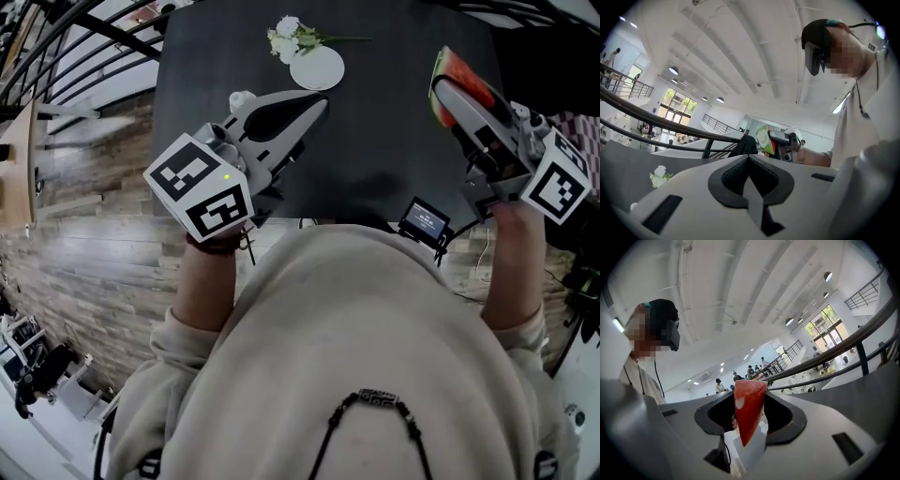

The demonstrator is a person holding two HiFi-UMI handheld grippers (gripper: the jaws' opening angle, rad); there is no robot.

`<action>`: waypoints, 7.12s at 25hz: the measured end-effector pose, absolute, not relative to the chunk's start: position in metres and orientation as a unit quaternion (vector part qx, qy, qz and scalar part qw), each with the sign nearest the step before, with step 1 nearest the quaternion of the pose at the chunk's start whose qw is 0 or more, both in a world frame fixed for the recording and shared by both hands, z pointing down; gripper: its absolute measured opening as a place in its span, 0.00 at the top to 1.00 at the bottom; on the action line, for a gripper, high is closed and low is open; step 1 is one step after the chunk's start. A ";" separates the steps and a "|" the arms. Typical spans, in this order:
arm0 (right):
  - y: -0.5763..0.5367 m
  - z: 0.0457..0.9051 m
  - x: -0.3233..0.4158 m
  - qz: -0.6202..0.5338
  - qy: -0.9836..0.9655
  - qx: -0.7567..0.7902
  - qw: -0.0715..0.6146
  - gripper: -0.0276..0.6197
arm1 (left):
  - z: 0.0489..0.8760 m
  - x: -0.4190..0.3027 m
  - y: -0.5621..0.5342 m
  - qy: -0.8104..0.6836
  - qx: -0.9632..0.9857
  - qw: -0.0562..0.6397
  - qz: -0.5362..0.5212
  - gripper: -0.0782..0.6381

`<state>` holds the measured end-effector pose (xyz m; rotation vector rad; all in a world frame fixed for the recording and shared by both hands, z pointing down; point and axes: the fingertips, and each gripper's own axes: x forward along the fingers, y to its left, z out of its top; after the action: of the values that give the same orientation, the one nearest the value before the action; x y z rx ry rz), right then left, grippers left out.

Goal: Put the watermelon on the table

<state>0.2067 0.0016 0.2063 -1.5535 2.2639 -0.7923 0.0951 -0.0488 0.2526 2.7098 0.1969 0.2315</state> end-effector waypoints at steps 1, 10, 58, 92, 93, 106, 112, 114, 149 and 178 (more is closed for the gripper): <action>0.001 0.209 0.216 -0.276 0.783 -0.539 0.142 0.65 | 0.253 0.104 -0.049 0.071 0.972 0.206 0.087 0.89; 0.003 0.240 0.263 -0.298 0.775 -0.536 0.153 0.65 | 0.260 0.149 -0.038 0.075 0.970 0.202 0.116 0.89; -0.095 0.239 0.231 -0.281 0.775 -0.565 0.044 0.65 | 0.286 0.113 -0.107 0.088 0.962 0.235 0.107 0.89; -0.190 0.405 0.203 -0.371 0.784 -0.486 -0.110 0.65 | 0.329 0.038 -0.135 -0.081 0.952 0.291 0.046 0.89; -0.191 0.409 0.202 -0.373 0.783 -0.485 -0.112 0.65 | 0.331 0.037 -0.135 -0.082 0.952 0.291 0.046 0.89; -0.208 0.499 0.207 -0.422 0.755 -0.479 -0.149 0.65 | 0.345 0.018 -0.134 -0.108 0.944 0.309 0.046 0.89; -0.213 0.553 0.208 -0.448 0.732 -0.474 -0.197 0.65 | 0.348 0.007 -0.138 -0.118 0.941 0.314 0.046 0.89; -0.214 0.569 0.207 -0.453 0.724 -0.474 -0.215 0.65 | 0.348 0.004 -0.140 -0.120 0.941 0.314 0.045 0.89; -0.210 0.649 0.208 -0.454 0.674 -0.467 -0.349 0.65 | 0.356 -0.025 -0.132 -0.128 0.935 0.329 0.046 0.89; -0.194 0.632 0.216 -0.479 0.666 -0.500 -0.276 0.61 | 0.345 -0.007 -0.128 -0.100 0.943 0.314 0.056 0.89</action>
<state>0.2158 -0.1938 0.6322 -1.9269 2.5666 -1.8446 -0.0068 -0.1279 0.3452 2.4854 -0.2640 0.1487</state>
